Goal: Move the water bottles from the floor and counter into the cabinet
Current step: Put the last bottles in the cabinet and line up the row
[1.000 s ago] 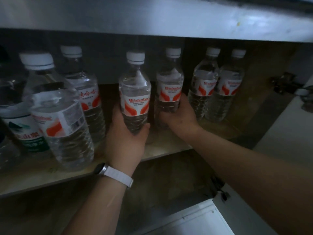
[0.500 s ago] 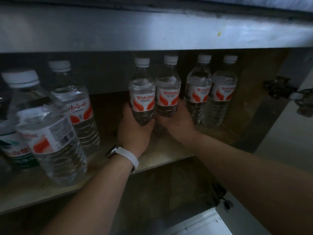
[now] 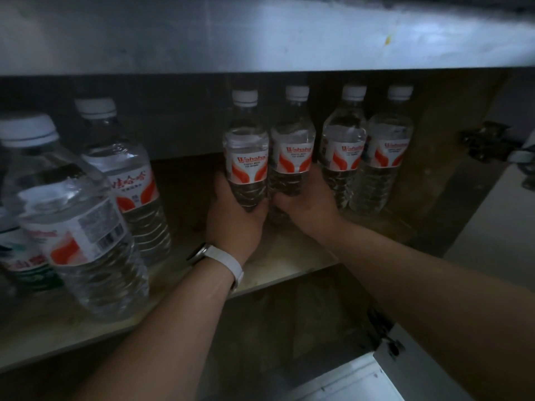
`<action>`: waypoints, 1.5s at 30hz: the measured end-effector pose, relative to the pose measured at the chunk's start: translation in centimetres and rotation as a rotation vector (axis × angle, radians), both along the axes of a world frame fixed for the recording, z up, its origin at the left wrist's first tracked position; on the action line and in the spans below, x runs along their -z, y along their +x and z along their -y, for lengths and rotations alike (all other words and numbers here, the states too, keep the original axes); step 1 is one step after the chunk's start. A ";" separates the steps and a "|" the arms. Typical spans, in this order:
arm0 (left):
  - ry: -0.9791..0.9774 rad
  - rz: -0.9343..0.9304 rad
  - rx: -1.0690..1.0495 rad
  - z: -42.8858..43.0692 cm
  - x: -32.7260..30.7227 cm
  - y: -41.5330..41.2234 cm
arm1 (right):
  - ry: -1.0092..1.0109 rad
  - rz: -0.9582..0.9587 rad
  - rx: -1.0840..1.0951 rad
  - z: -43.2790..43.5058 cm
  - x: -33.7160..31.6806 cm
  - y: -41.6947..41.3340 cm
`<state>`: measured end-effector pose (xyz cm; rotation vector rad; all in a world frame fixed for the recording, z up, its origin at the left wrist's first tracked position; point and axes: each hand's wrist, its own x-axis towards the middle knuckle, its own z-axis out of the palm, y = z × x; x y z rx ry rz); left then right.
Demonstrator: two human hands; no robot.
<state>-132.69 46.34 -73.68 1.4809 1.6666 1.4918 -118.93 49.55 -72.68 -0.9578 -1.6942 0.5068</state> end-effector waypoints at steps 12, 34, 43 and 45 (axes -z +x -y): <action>0.002 0.016 0.100 5.9 -0.2 -0.2 | -0.330 -0.025 0.059 3.9 -0.7 0.6; 0.181 -0.066 -0.502 15.8 1.3 -9.8 | -0.412 0.125 -0.196 8.8 -1.8 -13.3; 0.100 0.184 -0.360 15.3 1.3 -11.3 | -0.459 0.015 -0.258 7.2 -1.1 -15.8; 0.086 0.160 -0.357 15.4 1.3 -11.9 | -0.459 0.011 -0.264 6.9 -0.9 -16.3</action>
